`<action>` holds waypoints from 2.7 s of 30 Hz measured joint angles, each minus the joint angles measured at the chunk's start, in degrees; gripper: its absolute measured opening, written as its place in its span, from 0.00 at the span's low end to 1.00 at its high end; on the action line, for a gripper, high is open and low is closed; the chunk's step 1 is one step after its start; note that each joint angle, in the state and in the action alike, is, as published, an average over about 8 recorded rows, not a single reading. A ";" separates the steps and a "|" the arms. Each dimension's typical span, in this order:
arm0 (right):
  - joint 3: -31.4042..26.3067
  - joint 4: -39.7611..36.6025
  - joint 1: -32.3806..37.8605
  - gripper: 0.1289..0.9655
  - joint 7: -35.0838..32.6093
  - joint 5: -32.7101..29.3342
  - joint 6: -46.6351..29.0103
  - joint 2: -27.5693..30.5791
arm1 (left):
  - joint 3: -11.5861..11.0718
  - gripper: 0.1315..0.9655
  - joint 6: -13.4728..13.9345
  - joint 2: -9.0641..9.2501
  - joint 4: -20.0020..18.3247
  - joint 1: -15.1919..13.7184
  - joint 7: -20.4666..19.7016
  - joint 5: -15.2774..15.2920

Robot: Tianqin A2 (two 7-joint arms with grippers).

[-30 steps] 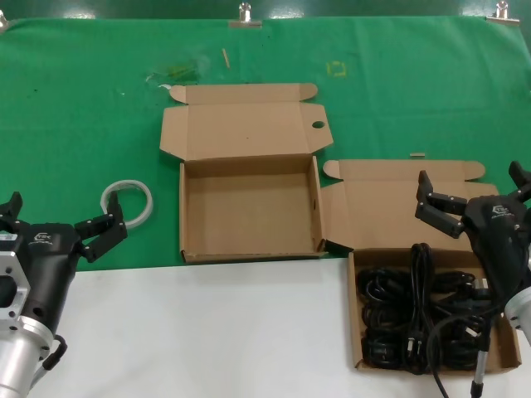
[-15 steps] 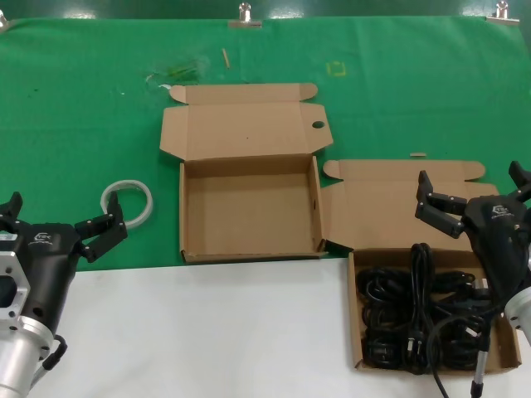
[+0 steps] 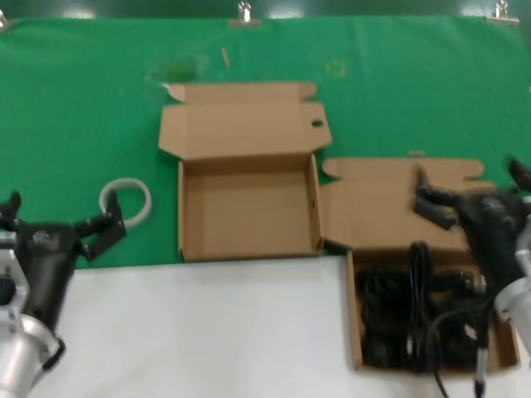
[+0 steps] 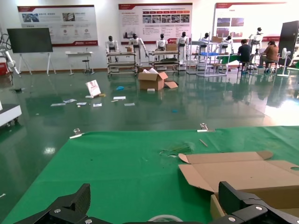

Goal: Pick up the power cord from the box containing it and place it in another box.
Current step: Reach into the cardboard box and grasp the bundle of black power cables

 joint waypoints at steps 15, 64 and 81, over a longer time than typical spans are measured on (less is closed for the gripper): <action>-28.24 10.46 10.19 1.00 -22.67 30.55 26.09 9.99 | 0.00 0.89 0.00 0.00 0.00 0.00 0.00 0.01; -13.01 -2.01 -6.64 0.70 -12.90 20.79 23.68 -5.77 | 0.00 0.02 0.00 0.00 0.00 0.00 -0.01 0.01; -13.67 -2.83 -4.78 0.33 -15.61 21.90 25.01 -7.65 | 0.00 0.01 0.00 0.00 0.00 0.00 -0.01 0.01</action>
